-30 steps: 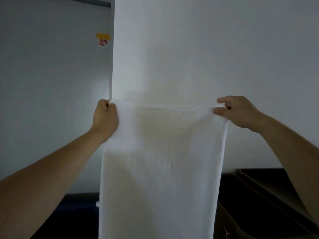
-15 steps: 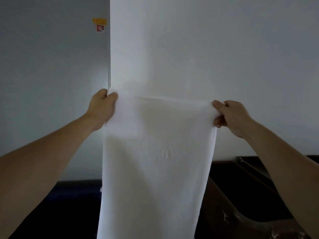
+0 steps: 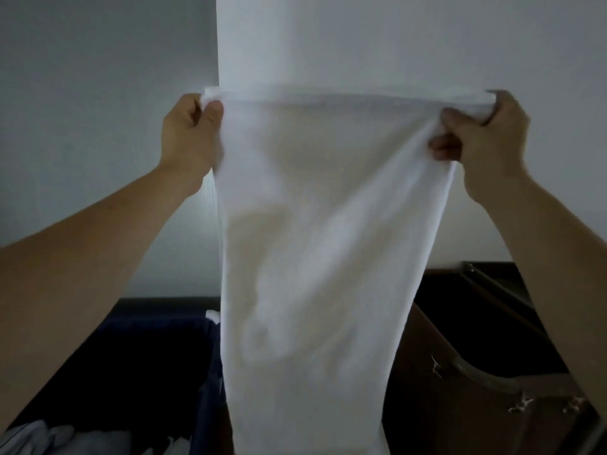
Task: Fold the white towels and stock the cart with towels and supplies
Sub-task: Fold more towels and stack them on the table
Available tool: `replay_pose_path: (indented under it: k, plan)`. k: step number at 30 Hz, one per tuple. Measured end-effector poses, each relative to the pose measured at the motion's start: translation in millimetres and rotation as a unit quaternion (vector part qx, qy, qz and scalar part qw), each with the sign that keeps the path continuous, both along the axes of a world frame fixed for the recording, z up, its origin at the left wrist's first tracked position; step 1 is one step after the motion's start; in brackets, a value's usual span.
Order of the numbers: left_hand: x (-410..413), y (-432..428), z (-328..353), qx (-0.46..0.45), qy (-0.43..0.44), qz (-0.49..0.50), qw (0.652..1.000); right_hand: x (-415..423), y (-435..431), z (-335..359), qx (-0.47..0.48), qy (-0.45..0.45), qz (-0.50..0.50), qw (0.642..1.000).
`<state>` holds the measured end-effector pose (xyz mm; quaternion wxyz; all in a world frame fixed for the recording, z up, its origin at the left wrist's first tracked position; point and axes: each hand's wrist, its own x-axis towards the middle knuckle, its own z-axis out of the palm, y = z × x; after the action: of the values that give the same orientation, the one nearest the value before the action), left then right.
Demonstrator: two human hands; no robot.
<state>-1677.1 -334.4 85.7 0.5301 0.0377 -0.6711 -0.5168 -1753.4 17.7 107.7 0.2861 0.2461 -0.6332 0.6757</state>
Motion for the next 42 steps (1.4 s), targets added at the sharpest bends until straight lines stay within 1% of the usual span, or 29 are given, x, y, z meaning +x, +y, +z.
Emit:
replay_pose_path:
  k: [1,3,4,6,8,11,13,17,19,21,24,26,30,33,38,42]
  plan:
    - [-2,0,1,0.006,-0.009,-0.008,1.000,0,-2,0,0.013,-0.002,-0.001,1.000]
    - [-4,-4,1,0.002,-0.077,-0.014,0.997,-1,-2,-4,0.087,-0.024,-0.008,0.996]
    - [-6,-8,-1,-0.007,-0.103,-0.014,0.995,-2,0,-4,0.104,-0.020,-0.021,0.994]
    - [-9,-10,-3,0.002,-0.096,-0.016,0.995,-3,4,0,0.071,0.001,-0.045,0.996]
    - [-11,-7,-2,0.036,-0.072,-0.028,0.996,-2,3,-2,0.057,-0.010,-0.048,0.997]
    - [-13,-6,-7,0.042,-0.110,-0.056,0.991,-8,5,-10,0.087,-0.044,-0.052,0.994]
    - [-15,-7,-14,0.044,-0.131,-0.088,0.986,-12,13,-12,0.081,-0.061,-0.052,0.993]
    - [-23,-3,-27,0.100,-0.145,-0.153,0.972,-25,16,-22,0.085,-0.089,-0.047,0.991]
    - [-32,-3,-29,0.119,-0.155,-0.155,0.968,-36,14,-29,0.097,-0.107,-0.036,0.989]
    - [-43,-2,-31,0.123,-0.163,-0.135,0.970,-48,11,-33,0.098,-0.118,-0.028,0.988]
    - [-60,6,-26,0.124,-0.154,-0.086,0.977,-67,5,-32,0.076,-0.115,-0.020,0.990]
    - [-69,13,-15,0.117,-0.130,-0.060,0.983,-78,2,-26,0.057,-0.094,-0.020,0.994]
    - [-77,24,19,0.103,-0.067,-0.041,0.992,-93,6,-4,0.016,-0.043,-0.010,0.999]
    - [-71,28,38,0.087,-0.039,-0.026,0.995,-98,10,7,-0.001,-0.019,0.011,1.000]
    - [-39,28,26,0.108,-0.034,-0.014,0.993,-79,15,-6,0.029,-0.006,0.026,0.999]
    - [5,35,0,0.124,-0.042,-0.060,0.990,-45,30,-30,0.051,-0.020,0.030,0.998]
